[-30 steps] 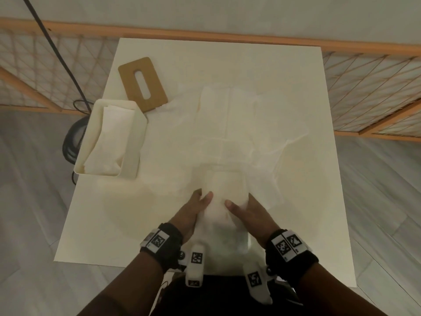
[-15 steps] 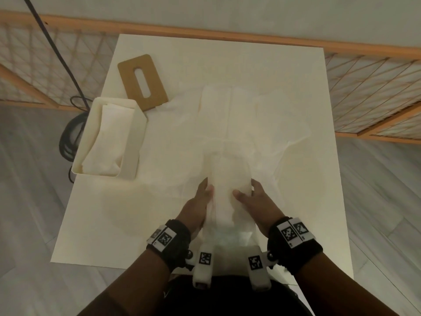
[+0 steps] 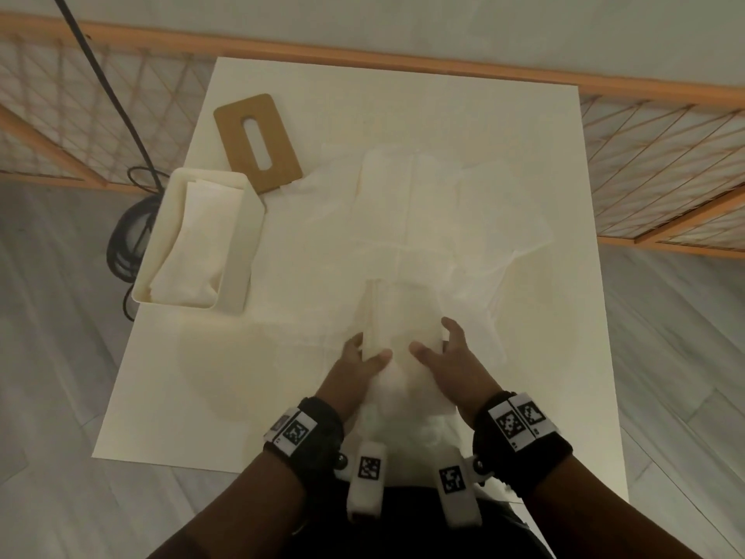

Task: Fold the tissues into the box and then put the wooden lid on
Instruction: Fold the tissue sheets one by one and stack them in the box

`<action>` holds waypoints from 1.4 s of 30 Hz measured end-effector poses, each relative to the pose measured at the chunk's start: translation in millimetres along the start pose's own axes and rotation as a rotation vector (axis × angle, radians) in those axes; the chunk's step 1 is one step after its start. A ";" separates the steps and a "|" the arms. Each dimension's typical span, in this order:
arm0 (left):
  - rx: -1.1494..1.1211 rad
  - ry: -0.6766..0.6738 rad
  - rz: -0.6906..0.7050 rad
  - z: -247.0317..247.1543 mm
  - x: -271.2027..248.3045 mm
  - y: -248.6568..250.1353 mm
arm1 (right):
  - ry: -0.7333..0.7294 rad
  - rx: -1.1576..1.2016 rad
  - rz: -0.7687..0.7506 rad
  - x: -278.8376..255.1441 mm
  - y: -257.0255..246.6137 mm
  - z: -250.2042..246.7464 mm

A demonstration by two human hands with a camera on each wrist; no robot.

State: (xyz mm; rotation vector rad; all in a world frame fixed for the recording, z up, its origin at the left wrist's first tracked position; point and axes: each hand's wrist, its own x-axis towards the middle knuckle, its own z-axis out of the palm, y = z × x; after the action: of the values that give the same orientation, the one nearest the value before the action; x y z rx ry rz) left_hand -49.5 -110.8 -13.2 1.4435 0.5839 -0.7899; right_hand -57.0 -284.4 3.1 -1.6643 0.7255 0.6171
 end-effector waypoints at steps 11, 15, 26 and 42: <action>-0.068 -0.007 -0.096 8.8 0.5 -10.7 | -0.048 -0.103 0.039 -5.7 12.7 -6.6; -0.265 -0.173 -0.075 6.2 -10.2 -12.7 | -0.120 -0.160 -0.147 -15.6 9.2 -23.4; 0.169 -0.465 -0.054 -66.8 -0.8 43.1 | -0.545 -0.268 -0.047 -6.6 -26.8 -86.8; 0.404 -0.211 0.490 -61.5 -12.0 -22.7 | -0.005 0.173 -0.423 -41.2 64.1 -41.5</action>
State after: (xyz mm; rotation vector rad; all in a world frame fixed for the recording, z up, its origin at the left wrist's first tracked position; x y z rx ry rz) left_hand -67.7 -47.4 -22.4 1.7484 -0.1060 -0.6736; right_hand -131.4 -328.9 -0.4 -1.5892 0.3903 0.2502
